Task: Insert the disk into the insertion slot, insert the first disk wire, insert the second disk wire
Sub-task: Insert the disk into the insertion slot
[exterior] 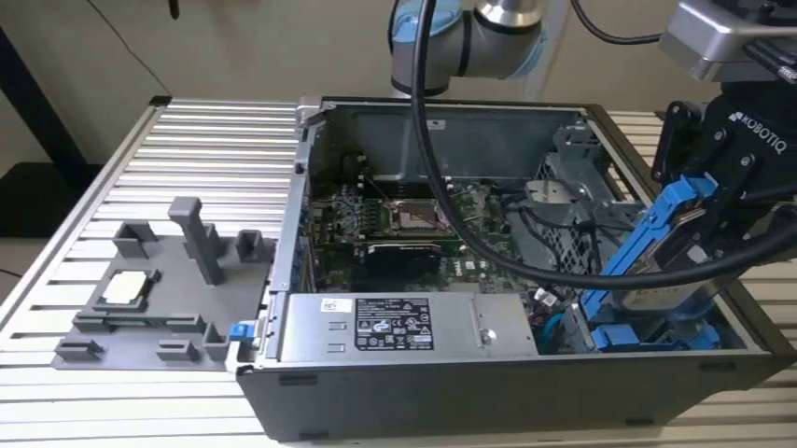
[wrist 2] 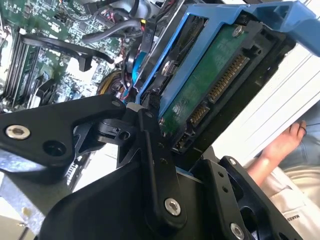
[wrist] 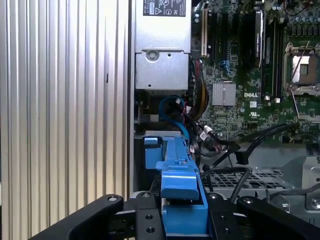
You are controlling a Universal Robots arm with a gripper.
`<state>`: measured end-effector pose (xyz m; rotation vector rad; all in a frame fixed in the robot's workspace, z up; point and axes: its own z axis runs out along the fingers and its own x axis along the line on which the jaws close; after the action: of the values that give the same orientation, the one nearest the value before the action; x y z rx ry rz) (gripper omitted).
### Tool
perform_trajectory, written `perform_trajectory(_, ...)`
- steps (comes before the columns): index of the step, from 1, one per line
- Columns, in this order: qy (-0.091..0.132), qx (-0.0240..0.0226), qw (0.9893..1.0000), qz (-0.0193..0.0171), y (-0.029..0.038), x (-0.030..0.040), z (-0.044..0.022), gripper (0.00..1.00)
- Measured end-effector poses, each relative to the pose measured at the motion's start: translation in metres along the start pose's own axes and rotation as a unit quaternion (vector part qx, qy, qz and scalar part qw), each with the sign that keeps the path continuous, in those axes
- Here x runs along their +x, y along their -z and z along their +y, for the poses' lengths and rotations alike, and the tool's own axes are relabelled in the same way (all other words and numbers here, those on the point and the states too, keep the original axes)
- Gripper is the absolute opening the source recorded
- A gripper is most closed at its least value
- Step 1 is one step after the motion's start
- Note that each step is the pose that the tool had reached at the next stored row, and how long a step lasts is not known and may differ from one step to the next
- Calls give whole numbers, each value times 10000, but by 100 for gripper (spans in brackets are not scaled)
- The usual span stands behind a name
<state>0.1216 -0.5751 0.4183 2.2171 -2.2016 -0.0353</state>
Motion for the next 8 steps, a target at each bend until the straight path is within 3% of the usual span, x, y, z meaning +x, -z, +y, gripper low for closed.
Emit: perform_trajectory(8, 0, 0, 10000, -36, -62, 1, -23, 33)
